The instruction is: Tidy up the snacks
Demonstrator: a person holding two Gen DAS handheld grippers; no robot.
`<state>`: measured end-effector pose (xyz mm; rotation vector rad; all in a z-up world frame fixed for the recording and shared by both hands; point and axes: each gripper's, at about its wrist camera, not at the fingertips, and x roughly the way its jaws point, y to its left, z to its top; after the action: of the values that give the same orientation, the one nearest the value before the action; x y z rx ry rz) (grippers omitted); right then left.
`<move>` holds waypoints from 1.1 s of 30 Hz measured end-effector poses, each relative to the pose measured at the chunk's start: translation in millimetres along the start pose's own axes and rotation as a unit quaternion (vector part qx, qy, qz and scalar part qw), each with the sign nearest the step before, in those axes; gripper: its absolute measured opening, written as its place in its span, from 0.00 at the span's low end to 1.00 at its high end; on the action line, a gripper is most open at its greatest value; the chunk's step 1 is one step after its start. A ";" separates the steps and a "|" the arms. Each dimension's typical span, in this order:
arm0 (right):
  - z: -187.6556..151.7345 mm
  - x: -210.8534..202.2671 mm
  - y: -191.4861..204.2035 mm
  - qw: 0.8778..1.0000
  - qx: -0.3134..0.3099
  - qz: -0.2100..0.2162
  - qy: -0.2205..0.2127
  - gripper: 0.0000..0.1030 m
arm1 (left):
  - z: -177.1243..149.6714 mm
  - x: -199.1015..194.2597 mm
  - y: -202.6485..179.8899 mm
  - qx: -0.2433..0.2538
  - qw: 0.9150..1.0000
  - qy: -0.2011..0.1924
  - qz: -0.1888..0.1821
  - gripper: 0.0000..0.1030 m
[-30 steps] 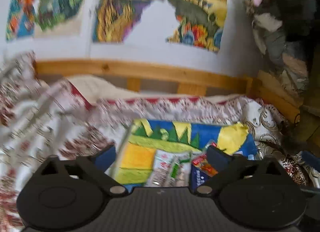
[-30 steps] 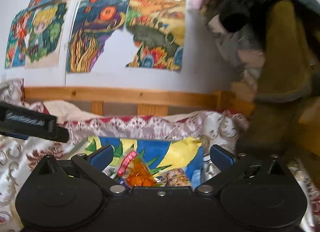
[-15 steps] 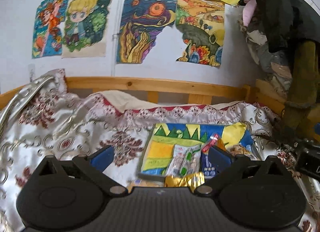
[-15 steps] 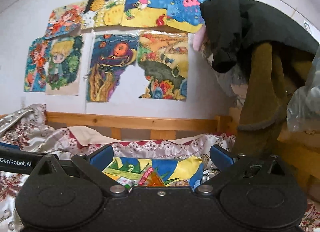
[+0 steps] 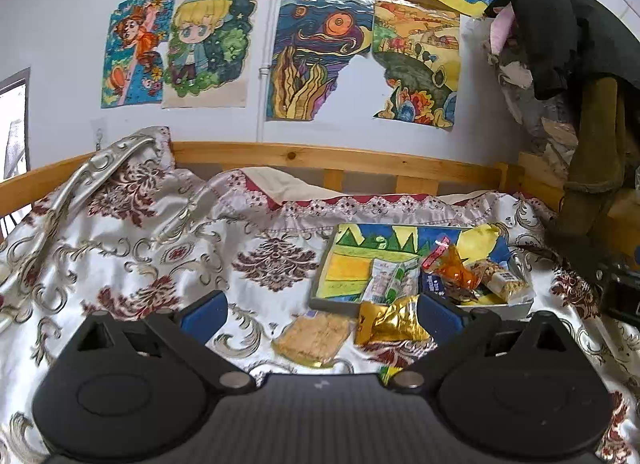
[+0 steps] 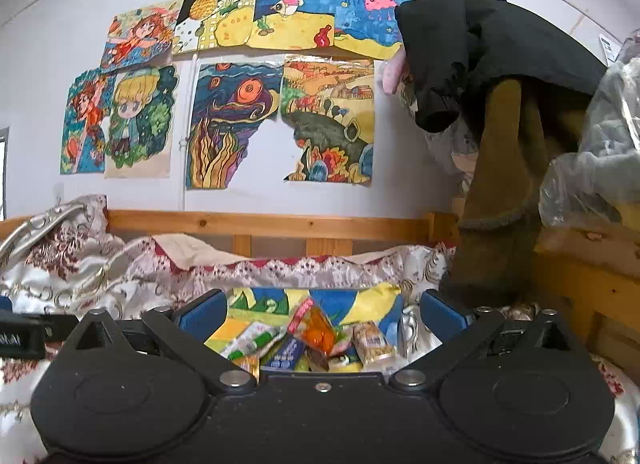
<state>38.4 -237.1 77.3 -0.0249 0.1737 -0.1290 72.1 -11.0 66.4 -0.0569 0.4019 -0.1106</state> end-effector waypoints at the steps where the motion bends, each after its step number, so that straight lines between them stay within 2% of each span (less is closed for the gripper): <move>1: -4.0 -4.1 0.5 1.000 -0.002 0.000 0.003 0.99 | -2.6 -2.3 2.0 -0.002 1.000 0.000 0.001 0.99; 8: -26.9 -16.5 9.5 0.999 -0.006 0.009 0.037 0.99 | -25.8 -9.1 17.4 -0.007 1.000 0.023 0.011 1.00; 14: -44.6 -13.2 22.2 0.998 -0.021 0.015 0.057 0.99 | -43.8 1.1 25.1 -0.022 0.998 0.057 0.018 0.99; 22: -64.8 -6.3 39.3 0.994 -0.038 0.037 0.095 0.99 | -55.0 7.2 21.5 -0.006 0.997 0.073 0.023 0.99; 33: -75.3 -2.0 47.8 0.991 -0.040 0.052 0.116 0.99 | -64.5 14.6 21.3 0.000 0.995 0.098 0.032 0.99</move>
<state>29.3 -190.4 1.8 -0.0800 0.4119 -0.0203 62.2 6.3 -0.2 -0.0334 0.5995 -0.0535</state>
